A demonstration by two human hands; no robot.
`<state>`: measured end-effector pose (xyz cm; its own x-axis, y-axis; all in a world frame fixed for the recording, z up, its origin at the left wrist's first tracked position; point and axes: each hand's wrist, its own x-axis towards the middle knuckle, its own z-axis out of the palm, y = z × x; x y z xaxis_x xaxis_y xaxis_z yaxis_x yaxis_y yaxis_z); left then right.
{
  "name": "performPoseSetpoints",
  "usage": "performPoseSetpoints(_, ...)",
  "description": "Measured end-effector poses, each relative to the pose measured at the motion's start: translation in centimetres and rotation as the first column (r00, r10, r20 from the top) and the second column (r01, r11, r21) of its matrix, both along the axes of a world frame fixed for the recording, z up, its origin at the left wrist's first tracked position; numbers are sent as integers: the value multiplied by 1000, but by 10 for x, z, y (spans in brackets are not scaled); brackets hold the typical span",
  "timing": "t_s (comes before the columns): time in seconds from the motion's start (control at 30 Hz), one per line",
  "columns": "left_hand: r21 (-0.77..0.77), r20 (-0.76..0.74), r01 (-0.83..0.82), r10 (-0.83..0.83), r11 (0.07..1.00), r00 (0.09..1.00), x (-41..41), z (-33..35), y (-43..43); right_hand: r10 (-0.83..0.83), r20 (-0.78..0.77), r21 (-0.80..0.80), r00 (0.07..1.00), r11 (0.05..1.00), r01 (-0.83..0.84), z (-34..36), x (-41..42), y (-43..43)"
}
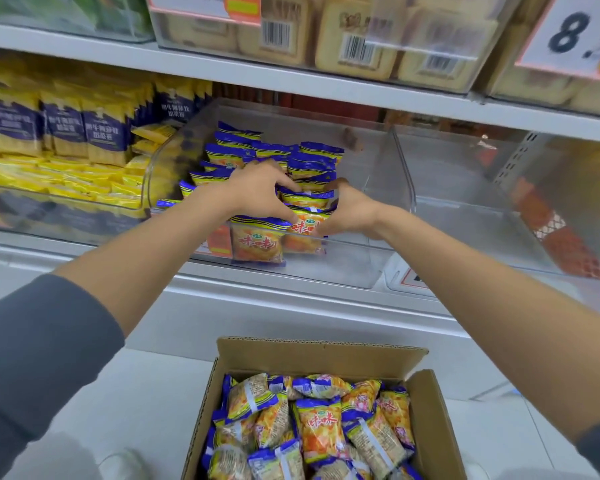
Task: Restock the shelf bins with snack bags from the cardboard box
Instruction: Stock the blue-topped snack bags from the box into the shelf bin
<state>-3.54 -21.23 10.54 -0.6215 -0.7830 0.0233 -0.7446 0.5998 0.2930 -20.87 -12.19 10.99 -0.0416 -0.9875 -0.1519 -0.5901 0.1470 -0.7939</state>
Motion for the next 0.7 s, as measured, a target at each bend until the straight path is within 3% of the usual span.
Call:
performPoseSetpoints(0.1, 132, -87, -10, 22, 991, 996, 1, 8, 5, -37, 96, 49, 995, 998, 32, 11, 1, 13)
performPoseSetpoints(0.17, 130, -153, -22, 42, 991, 987, 3, 12, 15, -57, 80, 12, 995, 998, 56, 20, 1, 23)
performPoseSetpoints(0.3, -5, -310, -54, 50, 999, 949, 6, 18, 54, -179, -164, -293, 970, 948, 126, 21, 0, 44)
performPoseSetpoints(0.37, 10, -394, -47, 47, 999, 918, 8, 19, 86, -215, -158, -440, 964, 889, 126, 15, 3, 66)
performPoseSetpoints(0.43, 82, -428, -27, 59, 996, 902, 11, 8, 118, -183, -166, -473, 969, 877, 85, 2, 11, 93)
performPoseSetpoints(0.5, 183, -396, -25, 97, 983, 913, 17, -19, 146, -98, -204, -375, 974, 927, 15, -23, 17, 120)
performPoseSetpoints(0.57, 323, -313, -40, 147, 945, 938, 28, -57, 171, 43, -268, -163, 962, 983, -89, -60, 18, 143)
performPoseSetpoints(0.63, 451, -211, -70, 182, 890, 960, 44, -99, 190, 188, -304, 85, 934, 982, -170, -107, 12, 163)
performPoseSetpoints(0.7, 519, -115, -98, 183, 849, 976, 56, -132, 200, 227, -282, 230, 932, 959, -164, -154, 3, 178)
